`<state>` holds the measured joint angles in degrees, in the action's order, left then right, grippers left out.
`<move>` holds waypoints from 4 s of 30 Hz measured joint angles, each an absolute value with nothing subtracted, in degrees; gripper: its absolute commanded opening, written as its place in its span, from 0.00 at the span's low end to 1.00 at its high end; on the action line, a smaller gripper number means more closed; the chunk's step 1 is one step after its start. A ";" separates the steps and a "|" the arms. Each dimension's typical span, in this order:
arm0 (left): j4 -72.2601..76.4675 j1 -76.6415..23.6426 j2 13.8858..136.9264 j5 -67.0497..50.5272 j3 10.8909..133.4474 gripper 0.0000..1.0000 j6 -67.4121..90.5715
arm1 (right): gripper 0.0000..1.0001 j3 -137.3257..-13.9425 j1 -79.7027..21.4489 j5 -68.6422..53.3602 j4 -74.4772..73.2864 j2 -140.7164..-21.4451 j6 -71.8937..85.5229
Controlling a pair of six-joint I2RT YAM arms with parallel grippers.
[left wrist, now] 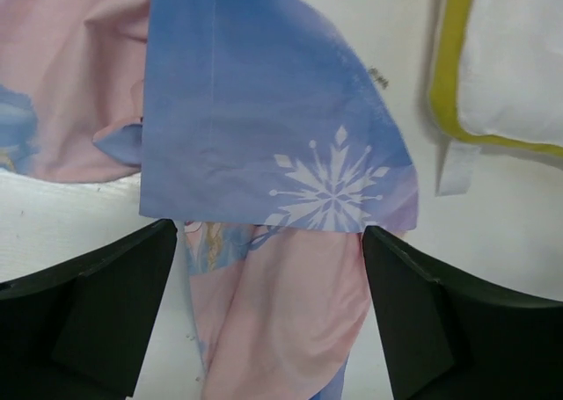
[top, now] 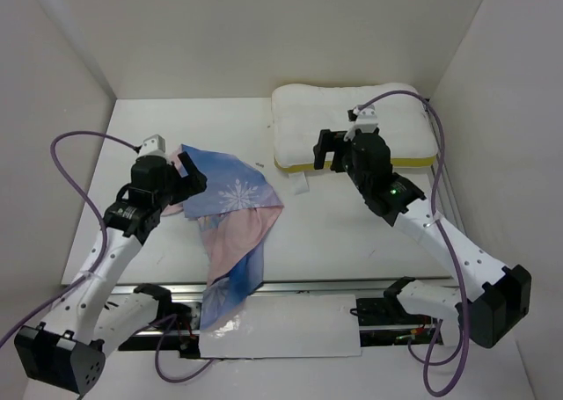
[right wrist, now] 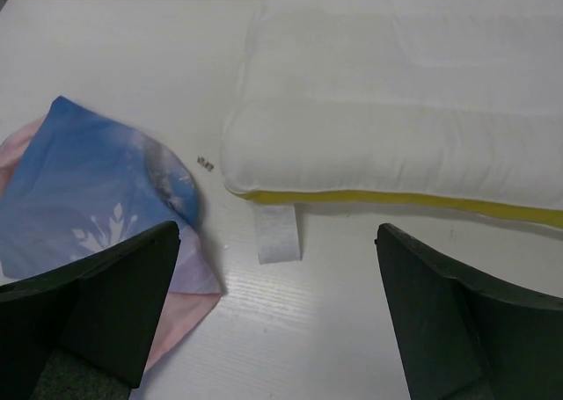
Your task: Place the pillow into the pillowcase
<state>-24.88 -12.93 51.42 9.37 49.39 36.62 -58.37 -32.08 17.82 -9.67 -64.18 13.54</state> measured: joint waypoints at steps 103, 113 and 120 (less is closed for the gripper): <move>-3.79 -28.93 82.74 11.33 43.46 1.00 19.16 | 0.00 -58.02 -39.18 16.64 -10.76 -90.06 12.34; -4.25 -31.73 89.86 15.81 47.70 1.00 16.21 | 0.00 -57.65 -38.41 12.32 -10.72 -86.85 12.25; -7.46 -32.12 92.92 22.57 51.40 0.75 16.91 | 0.00 -57.65 -38.04 10.83 -10.74 -86.35 12.08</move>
